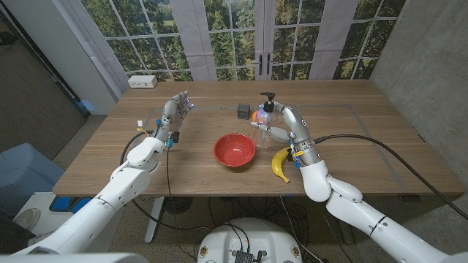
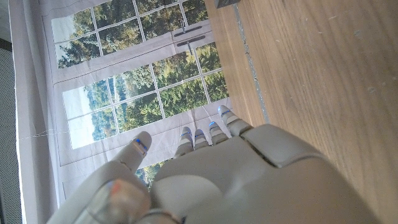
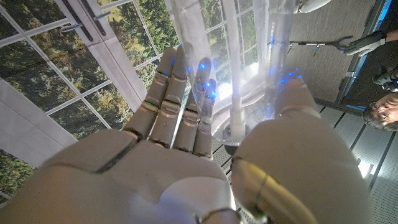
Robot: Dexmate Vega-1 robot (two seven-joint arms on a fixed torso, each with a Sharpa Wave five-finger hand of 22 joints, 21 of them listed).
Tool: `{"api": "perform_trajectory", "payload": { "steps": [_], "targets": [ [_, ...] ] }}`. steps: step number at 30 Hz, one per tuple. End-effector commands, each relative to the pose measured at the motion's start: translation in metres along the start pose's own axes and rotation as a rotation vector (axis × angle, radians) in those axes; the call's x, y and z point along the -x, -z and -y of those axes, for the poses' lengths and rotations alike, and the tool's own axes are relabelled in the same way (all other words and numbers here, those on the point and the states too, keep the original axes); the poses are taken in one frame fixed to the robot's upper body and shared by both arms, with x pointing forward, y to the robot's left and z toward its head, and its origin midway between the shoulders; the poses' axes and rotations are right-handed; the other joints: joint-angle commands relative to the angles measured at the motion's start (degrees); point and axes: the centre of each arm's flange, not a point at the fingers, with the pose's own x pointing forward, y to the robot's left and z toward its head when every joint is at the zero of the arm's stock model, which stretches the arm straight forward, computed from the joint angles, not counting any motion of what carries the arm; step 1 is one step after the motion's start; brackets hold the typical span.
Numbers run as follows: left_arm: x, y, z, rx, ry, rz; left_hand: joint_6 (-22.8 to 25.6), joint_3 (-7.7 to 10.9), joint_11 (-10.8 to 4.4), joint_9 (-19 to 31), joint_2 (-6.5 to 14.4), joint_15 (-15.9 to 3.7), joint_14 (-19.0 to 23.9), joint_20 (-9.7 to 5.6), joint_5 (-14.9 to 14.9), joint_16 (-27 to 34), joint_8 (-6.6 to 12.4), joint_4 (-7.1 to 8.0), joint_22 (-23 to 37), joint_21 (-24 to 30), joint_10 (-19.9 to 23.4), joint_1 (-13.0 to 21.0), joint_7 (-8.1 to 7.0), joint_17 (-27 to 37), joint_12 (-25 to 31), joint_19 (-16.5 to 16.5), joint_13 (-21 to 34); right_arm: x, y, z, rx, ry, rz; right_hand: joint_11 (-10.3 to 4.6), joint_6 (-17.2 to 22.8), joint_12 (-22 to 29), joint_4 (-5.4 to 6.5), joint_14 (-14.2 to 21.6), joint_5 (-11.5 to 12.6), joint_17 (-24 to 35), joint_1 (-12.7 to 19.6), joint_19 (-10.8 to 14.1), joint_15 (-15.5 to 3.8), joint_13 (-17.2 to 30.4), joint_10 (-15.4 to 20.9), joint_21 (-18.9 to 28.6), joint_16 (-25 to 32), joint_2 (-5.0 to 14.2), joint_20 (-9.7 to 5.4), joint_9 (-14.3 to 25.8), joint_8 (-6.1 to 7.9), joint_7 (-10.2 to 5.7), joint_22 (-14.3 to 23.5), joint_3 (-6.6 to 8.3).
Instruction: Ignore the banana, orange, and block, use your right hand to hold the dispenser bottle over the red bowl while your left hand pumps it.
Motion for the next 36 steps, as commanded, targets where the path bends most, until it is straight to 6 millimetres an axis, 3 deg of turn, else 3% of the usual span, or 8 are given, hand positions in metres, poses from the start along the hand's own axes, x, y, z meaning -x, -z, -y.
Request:
{"api": "perform_trajectory", "payload": {
  "steps": [1,15,36],
  "targets": [
    [0.002,-0.001,-0.002,-0.006,0.006,0.002,0.1,0.31,0.07,0.2,5.4,-2.75,0.2,-1.88,0.2,0.1,0.01,-0.21,0.2,0.0,0.3,0.0,-0.20,0.1,0.0,0.3,0.2,-0.006,-0.008,-0.003,0.068,-0.083,-0.010,-7.63,12.2,-0.1,0.87,8.5,0.3,0.3,13.0,-0.5,-13.00,0.0,7.8,0.5,0.0,12.61,-8.01,0.3,0.22,-9.90,0.0,2.64],
    [0.006,-0.001,-0.003,-0.005,0.011,0.011,0.2,0.33,0.09,0.2,5.4,-2.75,0.2,-1.91,0.2,0.1,0.02,-0.25,0.2,0.0,0.3,0.1,-0.23,0.1,0.0,0.3,0.2,-0.017,-0.021,-0.003,0.180,-0.117,0.052,-7.73,12.2,-0.5,0.87,8.8,0.3,0.7,13.1,-0.8,-13.01,0.2,8.0,1.2,-0.5,12.61,-8.05,0.3,0.22,-9.97,-0.5,2.52],
    [0.007,-0.001,-0.001,-0.006,0.019,0.016,0.2,0.38,0.02,0.2,5.3,-2.67,0.4,-1.89,0.2,0.1,0.02,-0.35,0.2,0.0,0.4,0.1,-0.30,0.1,0.0,0.3,0.2,-0.032,-0.019,0.003,0.293,-0.208,0.064,-7.72,12.3,-1.0,0.88,8.9,0.3,1.1,13.2,-1.5,-13.01,0.4,8.2,2.1,-1.3,12.50,-8.07,0.3,0.24,-10.15,-1.2,2.31]
  ]
}}
